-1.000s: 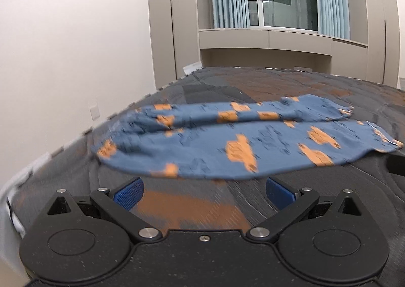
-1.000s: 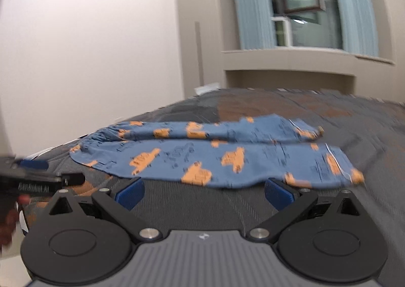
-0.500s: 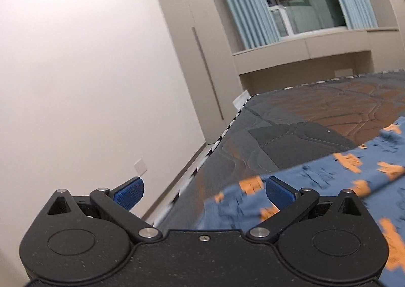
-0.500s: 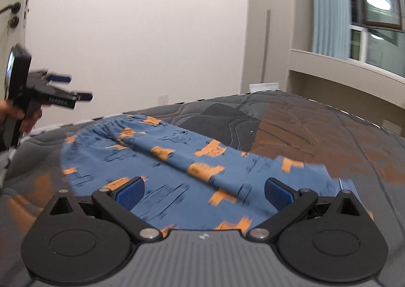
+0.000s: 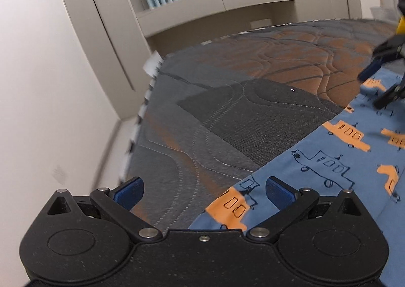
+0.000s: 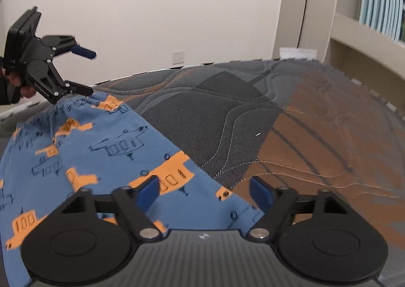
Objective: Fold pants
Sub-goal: 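Grasp the pants leg hem with the left gripper while the right gripper grasps the other hem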
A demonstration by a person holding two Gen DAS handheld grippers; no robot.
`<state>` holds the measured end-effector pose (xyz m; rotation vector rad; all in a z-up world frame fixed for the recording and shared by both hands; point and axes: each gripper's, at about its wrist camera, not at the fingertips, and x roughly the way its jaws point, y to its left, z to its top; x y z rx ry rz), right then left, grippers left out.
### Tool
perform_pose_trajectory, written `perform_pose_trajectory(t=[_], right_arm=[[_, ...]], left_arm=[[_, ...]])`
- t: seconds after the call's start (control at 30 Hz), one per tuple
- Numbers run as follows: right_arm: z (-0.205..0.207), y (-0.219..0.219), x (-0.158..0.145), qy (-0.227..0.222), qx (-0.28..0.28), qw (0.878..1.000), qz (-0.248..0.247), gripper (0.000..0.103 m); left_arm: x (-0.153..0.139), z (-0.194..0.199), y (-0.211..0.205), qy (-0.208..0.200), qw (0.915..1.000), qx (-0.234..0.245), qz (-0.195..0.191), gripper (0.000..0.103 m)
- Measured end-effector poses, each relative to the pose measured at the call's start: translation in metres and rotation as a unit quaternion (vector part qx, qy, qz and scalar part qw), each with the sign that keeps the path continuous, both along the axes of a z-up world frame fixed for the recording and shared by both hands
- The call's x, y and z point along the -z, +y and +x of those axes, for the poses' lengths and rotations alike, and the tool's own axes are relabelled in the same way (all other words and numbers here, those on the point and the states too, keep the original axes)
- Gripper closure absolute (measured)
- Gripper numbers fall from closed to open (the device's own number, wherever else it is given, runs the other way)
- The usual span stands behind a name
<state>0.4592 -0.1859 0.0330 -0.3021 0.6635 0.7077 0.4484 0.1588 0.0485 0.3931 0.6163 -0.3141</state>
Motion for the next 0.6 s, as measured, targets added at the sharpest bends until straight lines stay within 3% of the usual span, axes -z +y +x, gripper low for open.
perform_pose_trajectory(t=[0.1,0.2,0.27,0.33,0.4,0.43,0.47,0.5,0.53,0.6], right_arm=[[0.017,0.004,0.009,0.019,-0.018,1.0,-0.009,0.027],[0.028,0.008,0.018,0.032,-0.02,0.999,-0.02,0.039],[0.035,0.009,0.024,0.043,-0.02,0.999,-0.024,0.041],[0.039,0.009,0.028,0.059,-0.025,0.998,-0.027,0.041],[0.042,0.007,0.033,0.072,-0.027,0.997,-0.026,0.041],[0.043,0.005,0.032,0.078,-0.025,0.996,-0.019,0.042],[0.044,0.005,0.032,0.081,-0.023,0.996,-0.015,0.051],[0.044,0.005,0.032,0.079,-0.019,0.997,-0.015,0.071],[0.043,0.006,0.033,0.076,-0.015,0.997,-0.019,0.082],[0.037,0.011,0.034,0.067,-0.015,0.997,-0.035,0.092]], left_arm=[[0.006,0.015,0.014,0.026,0.9992,0.01,-0.03,0.014],[0.011,0.022,0.019,0.05,0.9981,0.01,-0.033,0.026],[0.015,0.024,0.02,0.066,0.9972,0.012,-0.034,0.03],[0.019,0.028,0.019,0.085,0.9958,0.013,-0.031,0.042],[0.027,0.034,0.017,0.11,0.9938,-0.001,-0.014,0.068],[0.031,0.036,0.016,0.124,0.9923,-0.007,-0.007,0.071],[0.034,0.036,0.016,0.13,0.9915,-0.006,-0.007,0.076],[0.034,0.033,0.015,0.126,0.9919,0.001,-0.008,0.084],[0.034,0.03,0.013,0.125,0.9921,0.013,-0.007,0.088],[0.034,0.026,0.01,0.119,0.9925,0.027,-0.002,0.095]])
